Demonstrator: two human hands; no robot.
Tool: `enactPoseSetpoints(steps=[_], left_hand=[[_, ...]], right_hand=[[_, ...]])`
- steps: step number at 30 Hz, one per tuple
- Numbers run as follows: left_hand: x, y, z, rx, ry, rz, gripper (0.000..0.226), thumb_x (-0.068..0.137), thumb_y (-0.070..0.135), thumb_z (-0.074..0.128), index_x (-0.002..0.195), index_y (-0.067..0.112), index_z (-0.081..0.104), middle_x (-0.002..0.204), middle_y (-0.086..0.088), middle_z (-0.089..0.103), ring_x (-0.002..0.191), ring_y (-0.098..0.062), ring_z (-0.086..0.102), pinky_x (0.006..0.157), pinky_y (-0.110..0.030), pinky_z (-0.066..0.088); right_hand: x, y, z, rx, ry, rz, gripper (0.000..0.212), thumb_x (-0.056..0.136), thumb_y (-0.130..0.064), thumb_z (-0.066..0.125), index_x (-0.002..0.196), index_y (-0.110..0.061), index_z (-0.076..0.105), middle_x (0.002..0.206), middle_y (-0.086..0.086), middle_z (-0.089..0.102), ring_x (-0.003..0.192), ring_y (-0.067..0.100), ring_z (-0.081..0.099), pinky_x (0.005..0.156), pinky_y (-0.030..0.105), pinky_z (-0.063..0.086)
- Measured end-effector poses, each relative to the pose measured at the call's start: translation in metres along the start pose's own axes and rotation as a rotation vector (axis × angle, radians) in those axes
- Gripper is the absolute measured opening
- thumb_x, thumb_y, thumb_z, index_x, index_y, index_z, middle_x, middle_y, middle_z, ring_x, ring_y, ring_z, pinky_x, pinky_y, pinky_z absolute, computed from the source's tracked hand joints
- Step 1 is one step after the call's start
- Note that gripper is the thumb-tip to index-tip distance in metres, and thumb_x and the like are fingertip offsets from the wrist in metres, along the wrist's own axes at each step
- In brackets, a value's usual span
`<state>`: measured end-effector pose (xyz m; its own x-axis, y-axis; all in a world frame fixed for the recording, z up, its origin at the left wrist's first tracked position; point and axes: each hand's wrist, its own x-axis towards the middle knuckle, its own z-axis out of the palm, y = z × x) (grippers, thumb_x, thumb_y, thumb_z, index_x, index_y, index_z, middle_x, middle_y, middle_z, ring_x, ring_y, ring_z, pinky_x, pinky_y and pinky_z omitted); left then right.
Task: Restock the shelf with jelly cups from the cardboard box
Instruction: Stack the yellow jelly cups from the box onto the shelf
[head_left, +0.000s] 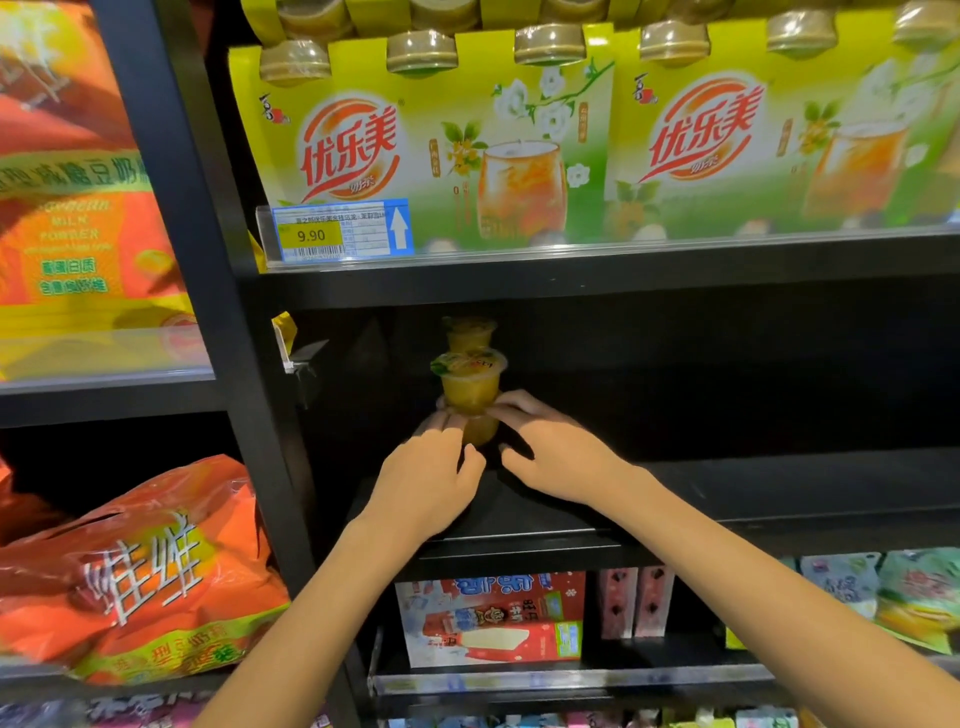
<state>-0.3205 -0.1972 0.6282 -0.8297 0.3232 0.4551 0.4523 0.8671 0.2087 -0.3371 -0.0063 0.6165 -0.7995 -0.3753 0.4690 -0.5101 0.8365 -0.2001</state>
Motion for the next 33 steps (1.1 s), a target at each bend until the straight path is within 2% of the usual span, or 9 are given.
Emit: enactPoseSetpoints(steps=[2, 3, 5, 7, 12, 16, 20, 27, 33], left_hand=[[0.009, 0.001, 0.001, 0.003, -0.029, -0.029, 0.031, 0.101, 0.038, 0.038, 0.104, 0.017, 0.06, 0.102, -0.003, 0.065, 0.084, -0.014, 0.061, 0.078, -0.032, 0.052], [0.013, 0.001, 0.003, -0.001, -0.039, -0.033, 0.033, 0.101, 0.037, 0.038, 0.113, 0.015, 0.059, 0.114, -0.007, 0.063, 0.093, -0.017, 0.061, 0.083, -0.033, 0.051], [0.022, -0.001, 0.008, -0.008, -0.054, -0.002, 0.042, 0.1, 0.035, 0.04, 0.135, 0.013, 0.046, 0.144, -0.01, 0.046, 0.121, -0.022, 0.052, 0.095, -0.034, 0.044], [0.031, -0.004, 0.011, -0.031, -0.07, 0.01, 0.048, 0.098, 0.033, 0.043, 0.142, 0.015, 0.037, 0.154, -0.007, 0.031, 0.133, -0.023, 0.041, 0.1, -0.034, 0.04], [0.052, -0.011, 0.02, -0.024, -0.102, -0.061, 0.046, 0.097, 0.032, 0.044, 0.14, 0.017, 0.037, 0.15, -0.006, 0.037, 0.129, -0.025, 0.045, 0.093, -0.037, 0.046], [0.063, -0.013, 0.028, -0.017, -0.12, -0.07, 0.048, 0.096, 0.032, 0.046, 0.14, 0.016, 0.036, 0.148, -0.008, 0.039, 0.13, -0.026, 0.043, 0.093, -0.038, 0.046], [0.069, -0.014, 0.031, 0.003, -0.127, -0.077, 0.052, 0.094, 0.029, 0.049, 0.141, 0.012, 0.035, 0.149, -0.011, 0.038, 0.131, -0.028, 0.042, 0.101, -0.043, 0.044], [0.071, -0.012, 0.034, 0.013, -0.128, -0.089, 0.056, 0.093, 0.026, 0.051, 0.143, 0.009, 0.033, 0.149, -0.013, 0.037, 0.131, -0.029, 0.042, 0.103, -0.043, 0.042], [0.063, -0.013, 0.029, 0.023, -0.131, -0.086, 0.062, 0.091, 0.027, 0.053, 0.147, 0.012, 0.03, 0.156, -0.011, 0.027, 0.141, -0.028, 0.029, 0.11, -0.043, 0.035]], right_hand=[[0.007, 0.004, 0.001, -0.034, -0.035, 0.005, 0.055, 0.095, -0.025, 0.056, 0.148, -0.021, 0.039, 0.147, -0.008, 0.035, 0.123, 0.012, 0.05, 0.098, 0.033, 0.05], [0.011, 0.006, 0.002, -0.049, -0.053, 0.012, 0.056, 0.095, -0.023, 0.056, 0.148, -0.021, 0.037, 0.148, -0.007, 0.033, 0.122, 0.014, 0.05, 0.097, 0.034, 0.051], [0.018, 0.01, 0.003, -0.075, -0.082, 0.032, 0.059, 0.094, -0.022, 0.057, 0.149, -0.021, 0.035, 0.15, -0.007, 0.029, 0.122, 0.016, 0.05, 0.094, 0.035, 0.052], [0.026, 0.013, 0.004, -0.1, -0.102, 0.054, 0.061, 0.093, -0.021, 0.058, 0.149, -0.021, 0.034, 0.152, -0.007, 0.026, 0.123, 0.019, 0.05, 0.095, 0.036, 0.051], [0.039, 0.022, 0.012, -0.141, -0.084, 0.061, 0.062, 0.09, -0.02, 0.061, 0.147, -0.018, 0.038, 0.15, -0.006, 0.027, 0.123, 0.021, 0.051, 0.093, 0.038, 0.052], [0.044, 0.026, 0.015, -0.131, -0.087, 0.047, 0.062, 0.09, -0.019, 0.062, 0.147, -0.014, 0.039, 0.15, -0.002, 0.028, 0.127, 0.023, 0.047, 0.098, 0.042, 0.05], [0.047, 0.029, 0.013, -0.131, -0.077, 0.031, 0.061, 0.09, -0.016, 0.061, 0.147, -0.012, 0.04, 0.15, -0.001, 0.03, 0.128, 0.022, 0.047, 0.099, 0.04, 0.049], [0.046, 0.03, 0.015, -0.121, -0.077, 0.033, 0.063, 0.09, -0.015, 0.061, 0.148, -0.014, 0.038, 0.151, -0.003, 0.028, 0.13, 0.021, 0.045, 0.099, 0.04, 0.049], [0.036, 0.024, 0.01, -0.136, -0.115, 0.073, 0.076, 0.088, -0.012, 0.062, 0.154, -0.018, 0.025, 0.162, -0.002, 0.018, 0.143, 0.024, 0.03, 0.106, 0.039, 0.045]])
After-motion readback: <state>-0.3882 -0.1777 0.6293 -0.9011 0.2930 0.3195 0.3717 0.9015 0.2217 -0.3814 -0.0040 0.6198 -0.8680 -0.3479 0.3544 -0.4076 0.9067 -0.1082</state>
